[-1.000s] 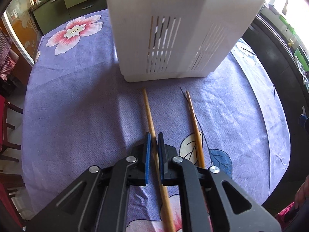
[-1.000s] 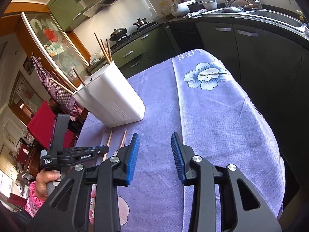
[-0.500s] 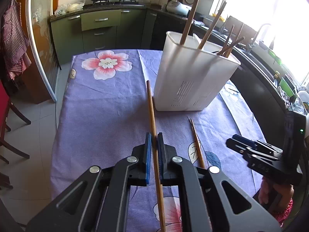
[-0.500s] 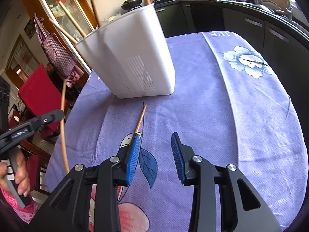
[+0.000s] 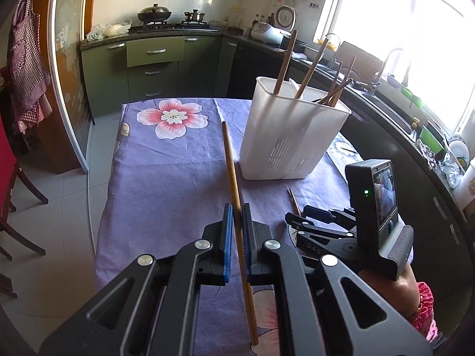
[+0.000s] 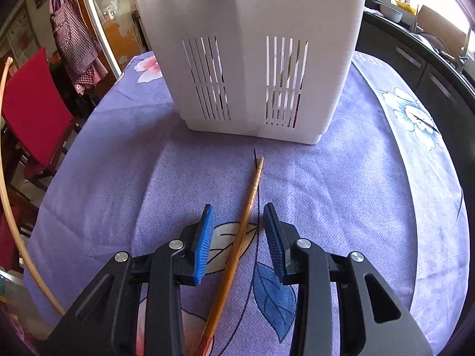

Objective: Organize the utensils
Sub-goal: 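Grasp the last wooden chopstick with the right gripper while the left holds its chopstick, then lift both held chopsticks upright and carry them over the white holder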

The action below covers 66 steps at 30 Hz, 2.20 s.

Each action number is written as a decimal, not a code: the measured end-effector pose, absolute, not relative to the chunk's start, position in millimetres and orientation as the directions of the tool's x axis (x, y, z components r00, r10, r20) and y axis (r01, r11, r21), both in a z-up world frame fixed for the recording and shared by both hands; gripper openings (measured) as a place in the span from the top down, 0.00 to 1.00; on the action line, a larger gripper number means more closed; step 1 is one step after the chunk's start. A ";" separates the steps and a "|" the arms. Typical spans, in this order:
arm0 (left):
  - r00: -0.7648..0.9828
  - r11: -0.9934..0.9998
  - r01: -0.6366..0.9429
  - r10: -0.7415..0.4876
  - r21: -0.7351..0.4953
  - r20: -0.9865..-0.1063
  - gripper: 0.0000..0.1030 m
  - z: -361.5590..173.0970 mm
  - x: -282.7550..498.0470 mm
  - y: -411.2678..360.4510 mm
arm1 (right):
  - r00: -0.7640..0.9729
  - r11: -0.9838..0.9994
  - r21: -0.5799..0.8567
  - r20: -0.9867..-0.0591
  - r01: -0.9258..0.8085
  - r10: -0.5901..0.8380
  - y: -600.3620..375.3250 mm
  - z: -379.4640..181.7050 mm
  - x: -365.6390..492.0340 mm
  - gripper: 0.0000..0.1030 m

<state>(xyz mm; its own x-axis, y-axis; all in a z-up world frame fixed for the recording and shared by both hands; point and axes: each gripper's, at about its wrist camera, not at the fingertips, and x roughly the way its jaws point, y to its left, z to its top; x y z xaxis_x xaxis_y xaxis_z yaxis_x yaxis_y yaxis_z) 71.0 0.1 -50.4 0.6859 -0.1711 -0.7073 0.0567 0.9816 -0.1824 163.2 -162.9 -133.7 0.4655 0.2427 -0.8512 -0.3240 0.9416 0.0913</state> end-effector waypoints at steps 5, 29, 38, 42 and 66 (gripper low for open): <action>0.676 0.979 0.068 -0.186 -0.191 -0.713 0.94 -53.5 73.2 -2.1 | 0.475 0.947 0.052 -0.856 -0.317 0.206 -158.5 -133.6 163.1 0.69; 0.663 0.980 0.068 -0.183 -0.185 -0.726 0.94 -54.8 79.3 -3.5 | 0.489 0.901 0.208 -0.781 -0.381 0.387 -190.3 -82.9 153.8 0.94; 0.679 0.984 0.077 -0.169 -0.160 -0.715 0.94 -43.4 73.3 -8.4 | 0.576 0.887 0.257 -0.684 -0.384 0.447 -237.3 -34.5 117.6 0.94; 0.623 0.983 0.046 -0.165 -0.175 -0.765 0.94 -51.0 86.5 -3.1 | 0.606 0.886 0.265 -0.653 -0.379 0.455 -255.6 -19.9 99.9 0.94; 0.333 0.991 -0.132 0.020 -0.025 -0.943 0.95 -142.4 183.1 15.0 | 0.631 0.869 0.335 -0.597 -0.364 0.495 -294.6 -9.8 87.4 0.94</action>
